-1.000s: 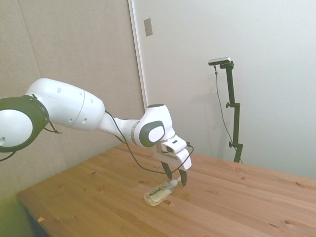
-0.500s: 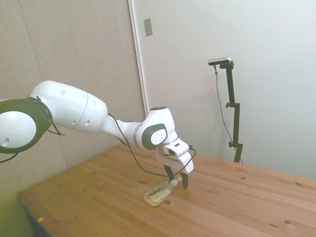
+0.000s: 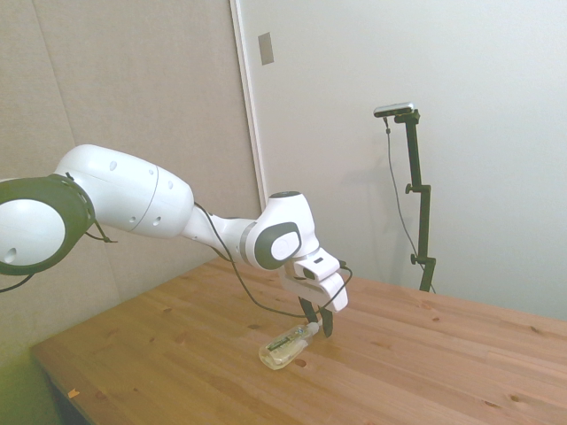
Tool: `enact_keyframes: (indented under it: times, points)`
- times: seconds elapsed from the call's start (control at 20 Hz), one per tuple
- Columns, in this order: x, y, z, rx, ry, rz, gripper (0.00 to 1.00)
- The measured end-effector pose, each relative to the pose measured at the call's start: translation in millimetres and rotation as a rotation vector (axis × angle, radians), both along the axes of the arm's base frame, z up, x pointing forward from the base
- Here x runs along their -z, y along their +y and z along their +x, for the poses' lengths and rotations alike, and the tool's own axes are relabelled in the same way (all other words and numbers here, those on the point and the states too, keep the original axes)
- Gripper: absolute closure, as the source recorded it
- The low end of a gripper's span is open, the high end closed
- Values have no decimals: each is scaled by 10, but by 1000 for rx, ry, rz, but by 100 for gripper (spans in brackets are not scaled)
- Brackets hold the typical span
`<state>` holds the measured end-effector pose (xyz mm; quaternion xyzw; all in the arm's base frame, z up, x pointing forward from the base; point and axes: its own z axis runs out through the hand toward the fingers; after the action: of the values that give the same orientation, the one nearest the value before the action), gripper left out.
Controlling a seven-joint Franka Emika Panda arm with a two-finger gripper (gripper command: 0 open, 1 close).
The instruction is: Stand the sanitizer
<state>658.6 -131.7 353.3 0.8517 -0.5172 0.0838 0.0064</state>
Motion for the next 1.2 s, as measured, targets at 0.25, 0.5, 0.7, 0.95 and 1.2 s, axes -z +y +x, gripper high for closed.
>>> enact_keyframes:
  times: [0.25, 0.5, 0.7, 0.95, 1.2]
  points:
    - [-6, 6, 4, 2, -3, 6, 100]
    - [-65, 21, 19, -2, -25, 3, 100]
    - [-341, 87, -6, 1, -117, -6, 100]
    - [-871, 357, -317, 29, -312, -58, 100]
    - [-1089, 649, -738, 55, -467, -130, 100]
